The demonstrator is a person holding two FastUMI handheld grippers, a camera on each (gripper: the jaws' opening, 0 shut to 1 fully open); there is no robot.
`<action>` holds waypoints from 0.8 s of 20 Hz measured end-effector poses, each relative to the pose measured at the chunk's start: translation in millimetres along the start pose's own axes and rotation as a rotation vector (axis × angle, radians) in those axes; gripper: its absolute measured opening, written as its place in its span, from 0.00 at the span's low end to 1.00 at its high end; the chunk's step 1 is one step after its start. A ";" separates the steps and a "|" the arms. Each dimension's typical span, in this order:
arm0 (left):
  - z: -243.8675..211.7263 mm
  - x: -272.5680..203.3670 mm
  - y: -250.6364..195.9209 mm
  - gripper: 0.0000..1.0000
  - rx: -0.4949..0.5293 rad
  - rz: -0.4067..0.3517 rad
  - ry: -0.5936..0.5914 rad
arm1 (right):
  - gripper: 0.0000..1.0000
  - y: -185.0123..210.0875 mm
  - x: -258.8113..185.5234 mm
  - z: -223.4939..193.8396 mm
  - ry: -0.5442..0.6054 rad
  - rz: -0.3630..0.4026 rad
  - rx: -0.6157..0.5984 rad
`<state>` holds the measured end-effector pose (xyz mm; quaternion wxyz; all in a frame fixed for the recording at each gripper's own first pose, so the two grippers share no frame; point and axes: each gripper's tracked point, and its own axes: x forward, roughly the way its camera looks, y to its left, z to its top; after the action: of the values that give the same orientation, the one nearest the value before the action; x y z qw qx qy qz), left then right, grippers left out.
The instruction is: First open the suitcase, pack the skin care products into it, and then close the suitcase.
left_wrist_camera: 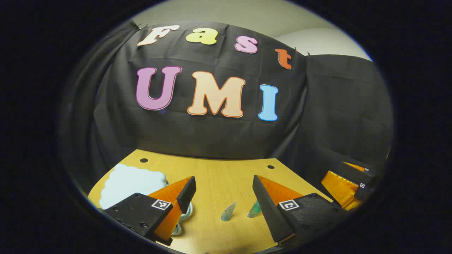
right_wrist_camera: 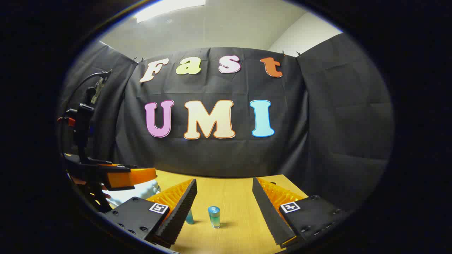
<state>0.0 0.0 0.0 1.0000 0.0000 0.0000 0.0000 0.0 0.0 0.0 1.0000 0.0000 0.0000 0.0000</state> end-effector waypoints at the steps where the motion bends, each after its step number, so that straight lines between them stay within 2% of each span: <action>1: -0.2 0.0 0.2 0.95 -0.009 0.006 0.004 | 0.99 -1.5 0.2 -0.7 0.005 0.002 0.005; 10: -1.3 8.1 17.1 0.95 -0.004 0.073 0.024 | 0.99 -33.6 6.2 -3.0 0.011 -0.055 0.033; 16: -17.6 36.9 52.1 0.95 0.018 0.105 0.174 | 0.99 -45.4 12.5 -12.6 0.033 -0.068 0.037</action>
<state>36.9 52.1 -17.6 0.9948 0.0087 0.0869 0.0526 12.5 -45.4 -12.6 0.9991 0.0187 0.0163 -0.0341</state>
